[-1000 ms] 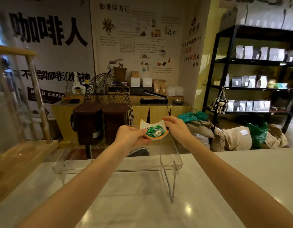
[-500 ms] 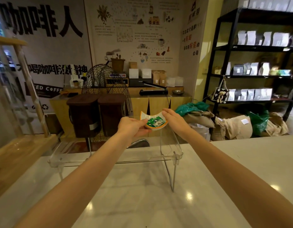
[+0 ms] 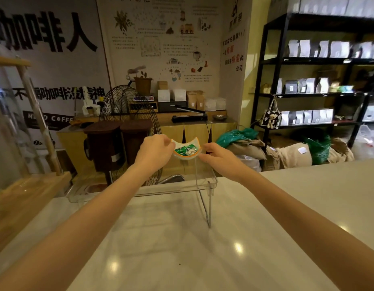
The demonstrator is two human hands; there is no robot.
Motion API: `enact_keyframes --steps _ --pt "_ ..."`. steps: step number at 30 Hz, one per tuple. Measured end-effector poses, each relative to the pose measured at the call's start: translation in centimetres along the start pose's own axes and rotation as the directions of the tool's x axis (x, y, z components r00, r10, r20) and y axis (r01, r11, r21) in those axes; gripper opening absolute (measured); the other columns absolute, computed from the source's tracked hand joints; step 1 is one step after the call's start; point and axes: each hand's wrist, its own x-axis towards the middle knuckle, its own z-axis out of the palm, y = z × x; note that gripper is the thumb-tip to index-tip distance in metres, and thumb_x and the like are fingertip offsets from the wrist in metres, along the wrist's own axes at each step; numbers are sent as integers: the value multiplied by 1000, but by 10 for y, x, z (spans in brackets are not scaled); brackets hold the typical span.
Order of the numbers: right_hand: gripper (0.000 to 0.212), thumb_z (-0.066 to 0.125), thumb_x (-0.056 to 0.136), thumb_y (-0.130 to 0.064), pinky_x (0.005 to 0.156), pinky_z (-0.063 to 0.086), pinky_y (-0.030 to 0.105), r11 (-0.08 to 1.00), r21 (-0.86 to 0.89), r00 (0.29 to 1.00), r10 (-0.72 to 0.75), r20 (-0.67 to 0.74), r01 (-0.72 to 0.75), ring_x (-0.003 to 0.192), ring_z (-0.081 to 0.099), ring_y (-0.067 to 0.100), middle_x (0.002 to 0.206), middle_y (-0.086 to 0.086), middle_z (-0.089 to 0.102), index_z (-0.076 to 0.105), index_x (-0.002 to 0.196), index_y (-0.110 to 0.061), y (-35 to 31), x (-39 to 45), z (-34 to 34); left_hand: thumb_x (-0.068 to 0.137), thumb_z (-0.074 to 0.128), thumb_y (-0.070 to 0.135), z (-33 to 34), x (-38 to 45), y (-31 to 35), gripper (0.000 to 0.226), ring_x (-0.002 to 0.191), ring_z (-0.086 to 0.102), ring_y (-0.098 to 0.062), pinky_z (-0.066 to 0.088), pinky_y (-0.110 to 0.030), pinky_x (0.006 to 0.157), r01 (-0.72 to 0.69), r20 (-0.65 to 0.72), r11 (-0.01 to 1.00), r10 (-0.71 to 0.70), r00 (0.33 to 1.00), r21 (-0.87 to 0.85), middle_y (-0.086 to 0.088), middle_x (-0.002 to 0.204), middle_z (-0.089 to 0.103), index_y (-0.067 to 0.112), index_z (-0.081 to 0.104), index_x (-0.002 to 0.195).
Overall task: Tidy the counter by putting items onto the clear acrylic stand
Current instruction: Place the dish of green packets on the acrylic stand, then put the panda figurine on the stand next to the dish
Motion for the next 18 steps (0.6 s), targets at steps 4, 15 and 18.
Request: enact_keyframes --steps 4,15,18 --pt "49 50 92 -29 97 37 27 975 -193 994 -111 -10 107 127 42 18 142 4 45 38 137 -16 0 -51 -3 91 45 31 -4 -24 5 44 122 47 -26 45 -43 99 -207 95 947 189 977 246 -9 135 52 14 45 132" --pt "40 44 93 -37 101 25 16 936 -260 960 -185 210 237 120 33 -4 141 -12 43 41 132 -32 14 -223 8 94 33 41 -1 -138 11 54 145 8 -20 14 -40 117 -342 222 854 273 936 393 -2 157 14 23 22 143" --pt "38 44 92 -40 100 27 16 945 -240 952 -159 262 224 116 33 -6 139 -14 45 43 130 -34 19 -252 13 94 33 41 1 -183 7 53 145 7 -16 9 -37 118 -329 269 895 252 930 300 2 157 13 26 21 143"
